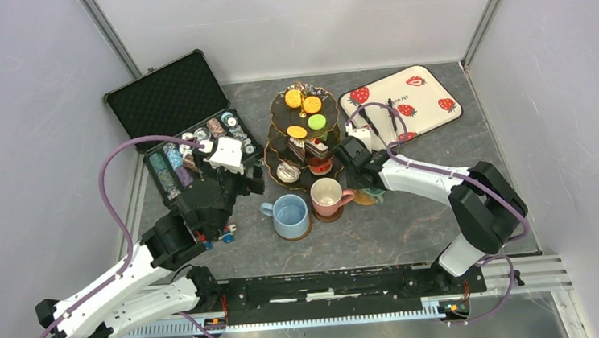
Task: Serve the afternoon tea
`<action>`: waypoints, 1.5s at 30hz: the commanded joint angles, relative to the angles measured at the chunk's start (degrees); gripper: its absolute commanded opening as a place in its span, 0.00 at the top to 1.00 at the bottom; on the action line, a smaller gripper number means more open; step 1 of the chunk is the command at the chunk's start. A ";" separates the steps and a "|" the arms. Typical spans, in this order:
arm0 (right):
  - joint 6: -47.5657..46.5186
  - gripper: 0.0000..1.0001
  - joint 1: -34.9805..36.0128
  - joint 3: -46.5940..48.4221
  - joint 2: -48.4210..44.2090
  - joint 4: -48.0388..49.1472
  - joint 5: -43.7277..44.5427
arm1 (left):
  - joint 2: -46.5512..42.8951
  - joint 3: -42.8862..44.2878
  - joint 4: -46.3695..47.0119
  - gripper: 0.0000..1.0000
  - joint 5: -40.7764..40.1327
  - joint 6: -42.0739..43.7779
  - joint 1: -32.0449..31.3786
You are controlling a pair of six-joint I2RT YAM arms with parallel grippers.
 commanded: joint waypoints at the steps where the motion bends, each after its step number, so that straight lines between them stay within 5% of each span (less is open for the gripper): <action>1: -0.51 0.66 0.31 2.46 -1.24 1.47 0.68 | 0.56 0.36 2.40 0.00 -1.42 1.34 0.29; 18: -9.32 0.02 0.31 -3.22 -22.20 2.45 -0.92 | 0.09 1.60 2.16 0.00 -0.36 0.32 6.22; 28: -20.85 0.02 0.31 5.22 -36.41 -2.17 2.14 | -3.32 18.15 -8.93 0.00 7.02 -12.57 6.17; 35: -29.80 0.02 0.31 2.57 -55.54 2.71 1.62 | -9.79 22.25 -12.37 0.00 8.42 -19.46 6.14; 45: -38.44 0.02 0.31 6.42 -67.94 1.23 9.17 | -13.25 30.64 -18.15 0.00 12.28 -19.73 6.13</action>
